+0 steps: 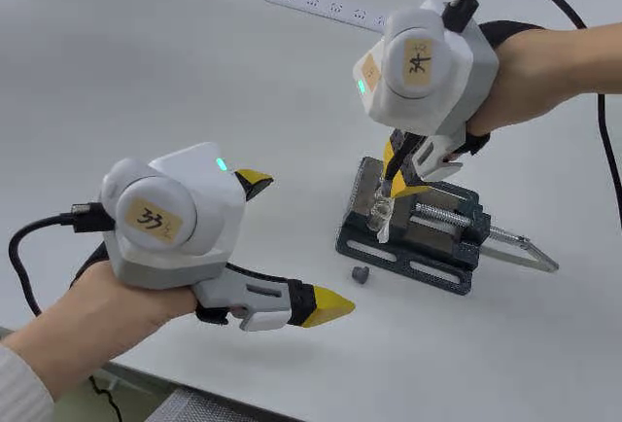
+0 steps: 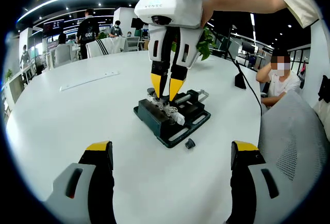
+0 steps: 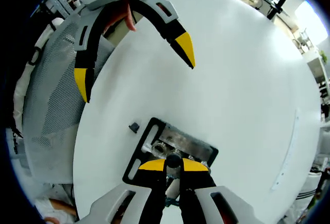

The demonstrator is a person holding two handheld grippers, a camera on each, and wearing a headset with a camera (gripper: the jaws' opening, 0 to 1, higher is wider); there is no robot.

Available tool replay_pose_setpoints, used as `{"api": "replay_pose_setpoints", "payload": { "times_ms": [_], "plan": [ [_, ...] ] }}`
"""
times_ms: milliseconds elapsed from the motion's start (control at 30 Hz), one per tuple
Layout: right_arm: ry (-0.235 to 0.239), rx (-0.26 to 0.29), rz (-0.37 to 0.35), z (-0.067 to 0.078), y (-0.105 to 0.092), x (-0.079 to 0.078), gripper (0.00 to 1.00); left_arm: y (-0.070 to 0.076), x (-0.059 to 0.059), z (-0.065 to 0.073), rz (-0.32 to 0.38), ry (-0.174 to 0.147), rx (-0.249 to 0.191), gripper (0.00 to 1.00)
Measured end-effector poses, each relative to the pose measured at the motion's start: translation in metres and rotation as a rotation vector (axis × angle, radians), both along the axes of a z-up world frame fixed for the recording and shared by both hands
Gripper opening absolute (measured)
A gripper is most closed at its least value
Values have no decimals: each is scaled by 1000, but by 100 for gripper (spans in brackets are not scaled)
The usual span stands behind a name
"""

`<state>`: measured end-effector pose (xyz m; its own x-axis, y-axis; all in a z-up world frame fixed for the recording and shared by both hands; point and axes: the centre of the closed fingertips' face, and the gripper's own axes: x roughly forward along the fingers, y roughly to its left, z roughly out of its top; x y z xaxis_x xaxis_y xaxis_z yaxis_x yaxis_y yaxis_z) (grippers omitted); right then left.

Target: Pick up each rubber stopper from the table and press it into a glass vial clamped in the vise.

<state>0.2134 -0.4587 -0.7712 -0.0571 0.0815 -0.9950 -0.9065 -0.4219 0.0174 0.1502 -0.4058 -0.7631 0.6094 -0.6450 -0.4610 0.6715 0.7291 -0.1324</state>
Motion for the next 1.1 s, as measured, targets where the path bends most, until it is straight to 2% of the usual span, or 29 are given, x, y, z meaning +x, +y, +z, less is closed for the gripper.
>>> {"api": "replay_pose_setpoints", "payload": {
  "times_ms": [200, 400, 500, 633, 700, 767, 933, 1100],
  "plan": [
    [-26, -31, -61, 0, 1, 1, 2, 1, 2, 1, 3, -4, -1, 94],
    [-44, -26, -153, -1, 1, 3, 2, 0, 3, 1, 5, -4, -4, 94],
    [-54, -15, -167, -1, 2, 4, 3, 0, 3, 1, 5, -2, -5, 94],
    [-47, 17, -158, 0, -1, 3, 4, -1, 2, 1, 6, -1, -4, 93],
    [-29, 33, -106, 0, 0, 4, 4, 0, 2, 1, 8, -2, -4, 93],
    [-21, 38, -83, 1, -2, 2, 5, 1, 3, 2, 10, -4, -4, 93],
    [-18, 54, -34, 0, -2, 1, 6, 4, 2, 2, 18, -1, -1, 93],
    [-23, 68, -18, 0, -2, 2, 6, 4, 2, 1, 18, 2, -1, 93]
  ]
}}
